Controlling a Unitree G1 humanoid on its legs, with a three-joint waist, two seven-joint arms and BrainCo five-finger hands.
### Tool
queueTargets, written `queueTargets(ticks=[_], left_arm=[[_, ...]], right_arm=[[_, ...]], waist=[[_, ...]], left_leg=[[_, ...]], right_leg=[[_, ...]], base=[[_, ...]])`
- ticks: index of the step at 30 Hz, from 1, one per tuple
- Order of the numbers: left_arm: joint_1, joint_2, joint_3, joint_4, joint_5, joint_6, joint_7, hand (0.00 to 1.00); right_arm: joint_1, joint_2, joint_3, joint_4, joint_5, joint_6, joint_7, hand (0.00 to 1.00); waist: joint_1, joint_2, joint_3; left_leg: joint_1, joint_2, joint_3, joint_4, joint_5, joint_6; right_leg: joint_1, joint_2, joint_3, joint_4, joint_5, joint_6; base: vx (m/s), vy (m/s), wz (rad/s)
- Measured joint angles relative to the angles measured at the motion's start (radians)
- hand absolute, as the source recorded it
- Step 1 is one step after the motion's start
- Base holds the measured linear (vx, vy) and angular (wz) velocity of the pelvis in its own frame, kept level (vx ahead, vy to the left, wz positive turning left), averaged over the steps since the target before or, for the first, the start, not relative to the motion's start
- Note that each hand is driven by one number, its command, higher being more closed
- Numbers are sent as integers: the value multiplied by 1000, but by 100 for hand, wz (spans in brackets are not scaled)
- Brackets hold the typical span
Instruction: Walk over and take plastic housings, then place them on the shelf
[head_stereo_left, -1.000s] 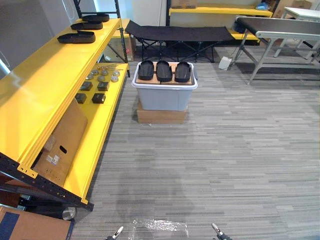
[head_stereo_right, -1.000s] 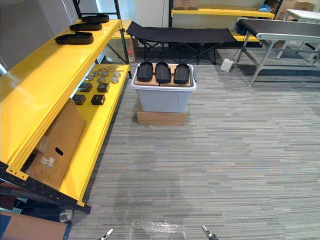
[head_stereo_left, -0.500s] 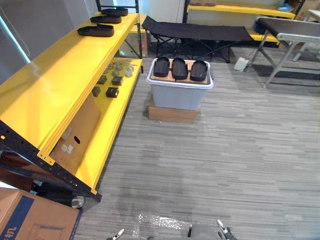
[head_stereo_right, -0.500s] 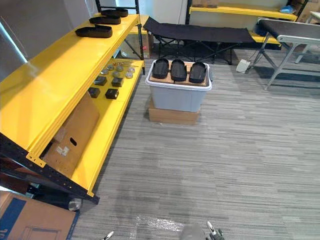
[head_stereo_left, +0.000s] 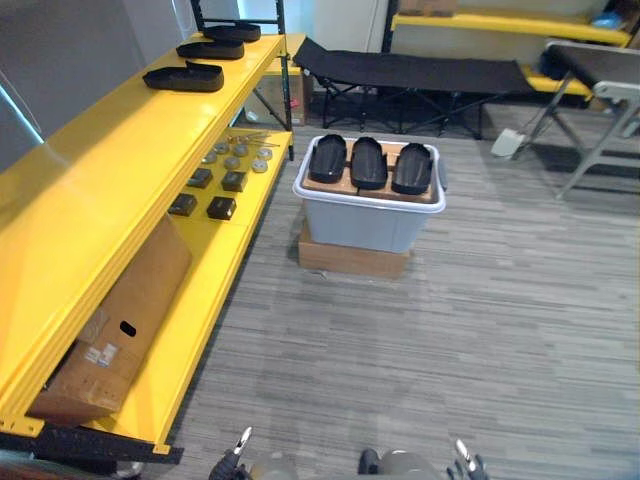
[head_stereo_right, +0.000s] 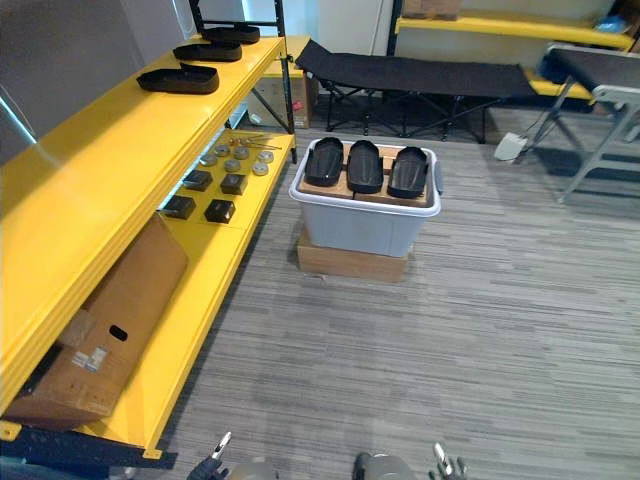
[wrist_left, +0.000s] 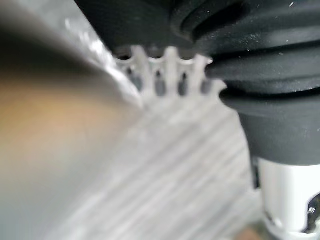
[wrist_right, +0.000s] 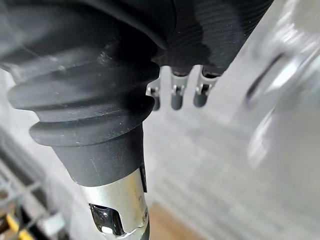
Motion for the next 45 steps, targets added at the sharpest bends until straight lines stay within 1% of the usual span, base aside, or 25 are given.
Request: queueTargets(ticks=[3,5,6,7,8,10,11,12,14,17,18,20,22,23,24,25,26,28,30,32,34,35,37,41,45], left_arm=[[26,0,-3,0,49,-11,7,0],[59,-1,-6,-1,82,-15,13,0],[89,4,-5,3,107,-13,17,0],[99,46,-18,-1,134,-18,29,0],[81,72,-40,2,152,-18,34,0],[61,97,-57,7,155,-23,42,0],[48,105,-69,12,149,-34,61,0],[50,109,-80,19,140,-43,70,0],[23,116,-124,31,123,-75,75,0],[-37,109,-155,32,61,-91,71,0],[-76,101,-151,31,9,-101,67,0],[-94,92,-147,24,-45,-109,66,0],[-86,87,-148,15,-64,-105,69,0],[-73,87,-147,13,-64,-98,74,0],[-69,78,-140,16,-64,-92,76,0],[-52,13,-92,30,-64,-76,89,0],[-49,5,-76,31,-64,-78,90,0],[-38,-14,-39,51,-55,-80,94,0],[-19,-24,-43,43,-40,-90,96,0],[-13,-14,-71,41,-6,-86,94,0],[-13,-1,-96,42,2,-83,95,0],[-10,12,-110,42,23,-83,94,0],[-27,31,-112,43,86,-88,94,0],[-54,61,-161,42,149,-105,99,0],[-54,92,-252,39,100,-110,114,0]], right_arm=[[-84,3,-3,-1,-26,-1,0,0],[-103,-3,25,-12,-28,0,-3,0],[-99,-2,66,-14,-27,1,-6,0],[-92,24,96,-15,-18,4,-12,0],[-90,30,105,-14,-6,6,-22,0],[-101,36,106,12,12,6,-19,0],[-105,33,103,61,4,9,-12,0],[-100,33,102,77,-11,11,-7,0],[-89,21,102,86,-49,14,13,0],[-89,-6,96,65,-71,12,19,0],[-87,-14,76,51,-90,15,18,0],[-70,-17,61,49,-129,16,17,0],[-39,-6,65,49,-151,25,13,0],[-4,15,75,50,-152,28,4,0],[7,15,76,50,-152,31,2,0],[-1,-25,72,54,-158,40,-3,0],[-3,-34,69,53,-160,40,-4,0],[7,-42,59,56,-181,42,-22,0],[11,-42,41,69,-182,40,-29,0],[-1,-44,15,81,-179,19,-37,0],[-8,-44,-5,80,-180,-10,-41,0],[-7,-45,-20,83,-184,-40,-48,0],[-9,-28,-11,72,-185,-115,-52,0],[-23,0,68,28,-167,-198,-43,0],[-41,0,201,-61,-188,-234,-34,0]], waist=[[40,-12,10],[47,-14,11],[66,-34,3],[78,-98,-17],[83,-125,-16],[80,-152,-4],[79,-153,13],[79,-152,13],[71,-130,6],[48,-75,1],[48,-58,0],[33,-51,2],[29,-72,-10],[28,-107,-26],[29,-107,-32],[27,-47,-34],[26,-36,-32],[20,-17,-34],[23,-7,-34],[22,-8,-35],[15,-8,-35],[23,-20,-31],[23,-56,-23],[25,-98,-10],[24,-108,-21]], left_leg=[[-58,-112,-1,-347,6,1],[-69,-140,-3,-579,76,-3],[-53,-144,1,-571,151,48],[-49,-168,20,-536,104,107],[-43,-179,23,-531,71,123],[26,-193,34,-574,53,122],[136,-197,58,-613,43,127],[176,-198,65,-628,41,124],[273,-175,70,-673,41,122],[296,-118,50,-684,1,78],[305,-89,45,-674,-37,61],[312,-45,14,-623,-82,15],[332,-10,-22,-584,-121,-38],[344,-10,-43,-583,-141,-73],[346,-9,-56,-577,-154,-91],[341,56,-64,-545,-140,-97],[329,63,-75,-522,-118,-85],[228,80,-149,-341,24,-36],[201,99,-124,-296,28,-59],[201,79,-11,-451,23,-94],[198,40,30,-627,50,-90],[208,-5,28,-732,134,-82],[234,-68,45,-815,158,-64],[242,-122,62,-854,164,-52],[271,-170,73,-929,179,-33]], right_leg=[[71,-37,90,-52,-23,25],[97,-42,135,-49,-84,38],[113,-46,174,-23,-130,36],[115,-68,213,8,-172,7],[75,-77,221,93,-167,14],[-22,-100,213,348,-136,190],[-71,-132,189,526,-153,236],[-80,-143,164,557,-165,215],[-139,-143,62,475,-213,122],[-239,-158,-12,313,-203,132],[-297,-196,3,230,-132,116],[-305,-202,64,136,-28,117],[-292,-188,84,127,85,129],[-281,-186,72,137,176,121],[-278,-192,51,156,101,177],[-286,-150,21,214,41,148],[-290,-145,17,226,18,143],[-233,-144,-28,218,-31,119],[-145,-145,-68,155,-27,110],[-42,-153,-113,54,-7,112],[-23,-160,-135,15,4,123],[-9,-176,-139,-9,11,138],[13,-216,-143,-69,36,174],[9,-255,-137,-100,64,202],[11,-278,-138,-130,72,214]], base=[[498,58,-88],[422,181,-79],[580,247,-81],[717,256,-73],[710,216,-36],[514,145,-15],[469,98,-23],[565,57,-26],[400,-26,-12],[312,-66,12],[327,-84,12],[359,-218,37],[377,-356,55],[340,-382,42],[481,-531,32],[366,-418,10],[368,-474,19],[242,-388,48],[218,-267,54],[210,-178,52],[125,-17,26],[105,64,13],[124,113,10],[118,116,-3],[142,84,-1]])
